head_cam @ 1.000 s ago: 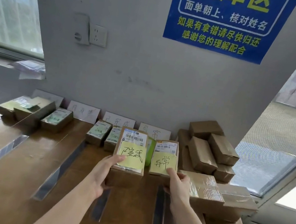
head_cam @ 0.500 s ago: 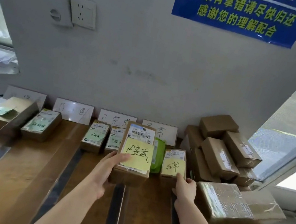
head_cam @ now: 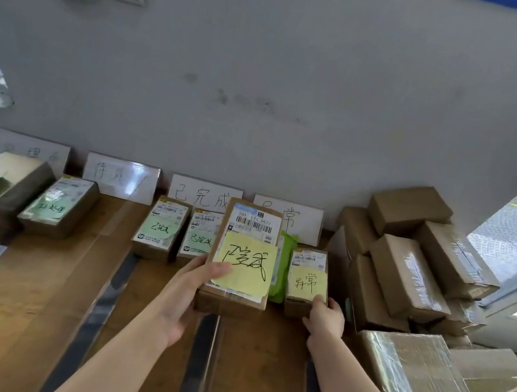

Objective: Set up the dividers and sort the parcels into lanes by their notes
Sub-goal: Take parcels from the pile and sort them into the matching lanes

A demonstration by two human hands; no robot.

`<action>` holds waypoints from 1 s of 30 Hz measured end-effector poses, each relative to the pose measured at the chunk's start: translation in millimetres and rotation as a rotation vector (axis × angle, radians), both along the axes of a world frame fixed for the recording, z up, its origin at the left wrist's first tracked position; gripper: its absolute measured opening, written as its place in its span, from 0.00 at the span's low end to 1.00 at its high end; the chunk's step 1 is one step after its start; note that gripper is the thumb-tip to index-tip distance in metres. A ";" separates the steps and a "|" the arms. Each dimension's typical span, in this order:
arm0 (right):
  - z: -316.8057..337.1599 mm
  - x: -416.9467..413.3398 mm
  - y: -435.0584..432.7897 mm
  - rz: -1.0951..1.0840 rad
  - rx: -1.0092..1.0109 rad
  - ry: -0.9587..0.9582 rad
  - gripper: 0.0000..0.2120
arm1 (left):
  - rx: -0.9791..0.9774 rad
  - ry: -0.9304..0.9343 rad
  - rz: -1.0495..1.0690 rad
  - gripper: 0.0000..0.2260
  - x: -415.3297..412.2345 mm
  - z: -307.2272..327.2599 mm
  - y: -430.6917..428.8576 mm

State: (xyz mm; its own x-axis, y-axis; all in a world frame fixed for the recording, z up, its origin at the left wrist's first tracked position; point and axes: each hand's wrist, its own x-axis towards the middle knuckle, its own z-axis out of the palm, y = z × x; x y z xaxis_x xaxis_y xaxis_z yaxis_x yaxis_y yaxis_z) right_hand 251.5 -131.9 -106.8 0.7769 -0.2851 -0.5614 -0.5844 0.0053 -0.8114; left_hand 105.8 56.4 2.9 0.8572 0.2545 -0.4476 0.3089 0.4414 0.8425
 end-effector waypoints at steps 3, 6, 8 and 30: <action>-9.7 9.3 2.3 0.009 -0.030 0.010 0.22 | -0.005 -0.003 0.012 0.22 8.2 -4.5 -0.6; -17.5 16.8 4.6 0.015 -0.104 0.011 0.21 | -0.017 -0.007 0.002 0.22 13.6 -7.2 -1.6; -24.0 20.3 4.4 0.028 -0.215 0.002 0.21 | -0.019 0.002 -0.006 0.24 16.0 -9.1 -1.7; 76.6 -32.5 48.6 0.481 -0.033 -0.431 0.14 | 0.038 0.012 0.133 0.26 6.5 -11.5 4.9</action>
